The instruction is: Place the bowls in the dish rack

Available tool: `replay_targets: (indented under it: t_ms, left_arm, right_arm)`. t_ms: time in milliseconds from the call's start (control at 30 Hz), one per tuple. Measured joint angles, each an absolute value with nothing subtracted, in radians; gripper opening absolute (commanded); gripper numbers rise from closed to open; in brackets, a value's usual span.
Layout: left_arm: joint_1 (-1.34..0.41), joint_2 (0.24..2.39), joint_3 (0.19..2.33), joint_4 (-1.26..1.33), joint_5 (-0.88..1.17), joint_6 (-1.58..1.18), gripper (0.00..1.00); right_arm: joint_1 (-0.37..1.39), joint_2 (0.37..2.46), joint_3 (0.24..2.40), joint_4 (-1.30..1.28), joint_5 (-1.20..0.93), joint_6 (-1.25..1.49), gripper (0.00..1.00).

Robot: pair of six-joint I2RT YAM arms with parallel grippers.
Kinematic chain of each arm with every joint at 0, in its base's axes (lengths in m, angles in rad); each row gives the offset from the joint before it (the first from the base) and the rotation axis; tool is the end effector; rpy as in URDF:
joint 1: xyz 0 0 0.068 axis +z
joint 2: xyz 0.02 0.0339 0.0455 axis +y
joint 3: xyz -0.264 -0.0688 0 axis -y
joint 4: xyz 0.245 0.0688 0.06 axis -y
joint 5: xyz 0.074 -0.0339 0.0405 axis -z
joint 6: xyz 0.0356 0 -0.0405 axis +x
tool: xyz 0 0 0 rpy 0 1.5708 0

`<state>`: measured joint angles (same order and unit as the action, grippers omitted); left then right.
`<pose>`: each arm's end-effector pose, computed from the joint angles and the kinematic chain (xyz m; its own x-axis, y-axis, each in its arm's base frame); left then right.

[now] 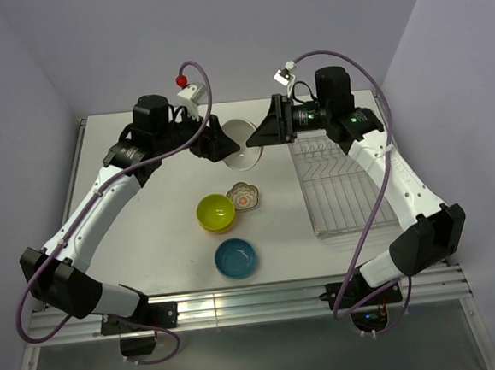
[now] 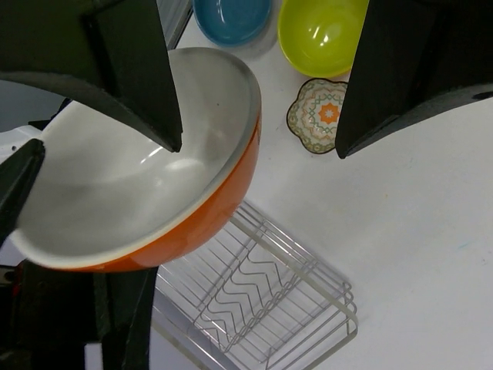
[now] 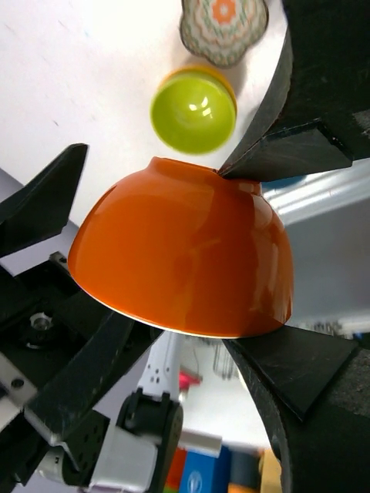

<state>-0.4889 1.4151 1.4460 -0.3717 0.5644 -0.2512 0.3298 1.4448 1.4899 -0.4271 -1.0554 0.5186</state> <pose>0.2737 -0.1672 0.4071 -0.4951 0.0255 -0.8685 0.7421 0.5322 -0.4074 0.2869 0.1309 0.4123 -0.7641 -0.0033 -0.6451 -0.6272 0.2377 0.7416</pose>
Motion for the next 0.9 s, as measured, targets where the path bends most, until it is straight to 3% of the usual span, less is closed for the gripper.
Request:
replay_targets:
  t_ms: [167, 200, 233, 900]
  left_arm:
    - [-0.489, 1.425, 1.446, -0.388, 0.564, -0.25, 0.91]
    - [-0.489, 1.424, 1.446, -0.387, 0.564, -0.25, 0.98]
    - [-0.488, 1.424, 1.446, -0.387, 0.564, -0.248, 0.99]
    - [-0.4, 1.373, 1.416, -0.395, 0.588, -0.268, 0.99]
  right_arm:
    - [0.313, 1.461, 1.562, -0.528, -1.015, 0.371, 0.0]
    - [0.306, 1.465, 1.572, -0.546, -1.006, 0.342, 0.0]
    - [0.296, 1.469, 1.579, -0.564, -0.994, 0.31, 0.0]
    - [0.003, 1.618, 1.84, -0.926, -0.601, -0.456, 0.0]
